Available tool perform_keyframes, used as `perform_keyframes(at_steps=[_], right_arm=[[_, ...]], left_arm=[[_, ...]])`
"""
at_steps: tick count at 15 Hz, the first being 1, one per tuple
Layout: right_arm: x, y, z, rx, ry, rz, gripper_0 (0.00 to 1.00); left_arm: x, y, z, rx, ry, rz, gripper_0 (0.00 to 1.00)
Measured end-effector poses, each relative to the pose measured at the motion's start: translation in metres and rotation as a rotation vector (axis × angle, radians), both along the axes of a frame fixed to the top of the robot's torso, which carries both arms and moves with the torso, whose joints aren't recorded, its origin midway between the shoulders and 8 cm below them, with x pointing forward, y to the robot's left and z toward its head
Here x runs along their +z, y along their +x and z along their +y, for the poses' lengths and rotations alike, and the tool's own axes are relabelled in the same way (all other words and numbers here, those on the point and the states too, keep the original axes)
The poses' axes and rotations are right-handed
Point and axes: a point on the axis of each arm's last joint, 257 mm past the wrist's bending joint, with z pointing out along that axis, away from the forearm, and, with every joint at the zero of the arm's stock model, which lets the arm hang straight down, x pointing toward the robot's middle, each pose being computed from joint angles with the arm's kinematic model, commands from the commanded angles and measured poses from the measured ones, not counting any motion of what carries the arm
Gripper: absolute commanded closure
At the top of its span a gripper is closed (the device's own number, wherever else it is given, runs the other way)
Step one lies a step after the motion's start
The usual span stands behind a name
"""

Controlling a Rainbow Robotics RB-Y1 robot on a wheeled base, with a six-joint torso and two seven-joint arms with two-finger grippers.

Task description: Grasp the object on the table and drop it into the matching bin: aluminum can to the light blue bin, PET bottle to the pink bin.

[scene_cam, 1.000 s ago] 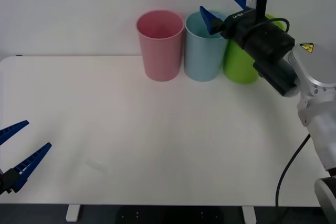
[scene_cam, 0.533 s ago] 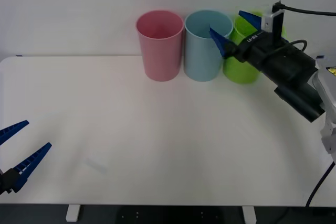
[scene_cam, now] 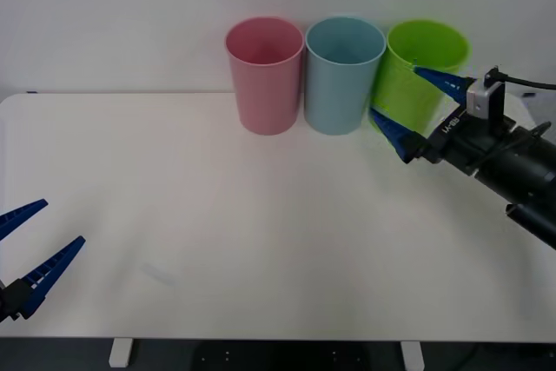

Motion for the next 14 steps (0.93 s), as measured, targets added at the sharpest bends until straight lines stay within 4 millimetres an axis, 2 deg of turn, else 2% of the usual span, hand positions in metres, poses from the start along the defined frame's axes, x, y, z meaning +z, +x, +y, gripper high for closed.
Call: perform_keyframes(at_steps=[3, 9, 14], right_arm=[[-0.022, -0.035, -0.012, 0.042, -0.069, -0.003, 0.0], [-0.047, -0.087, -0.042, 0.103, -0.125, 0.032, 0.0], [-0.067, -0.114, -0.076, 0.067, -0.137, 0.09, 0.0]], left_arm=[[0.0, 0.0, 0.0, 0.0, 0.0, 0.0, 0.0], [0.0, 0.0, 0.0, 0.0, 0.0, 0.0, 0.0], [0.0, 0.0, 0.0, 0.0, 0.0, 0.0, 0.0]])
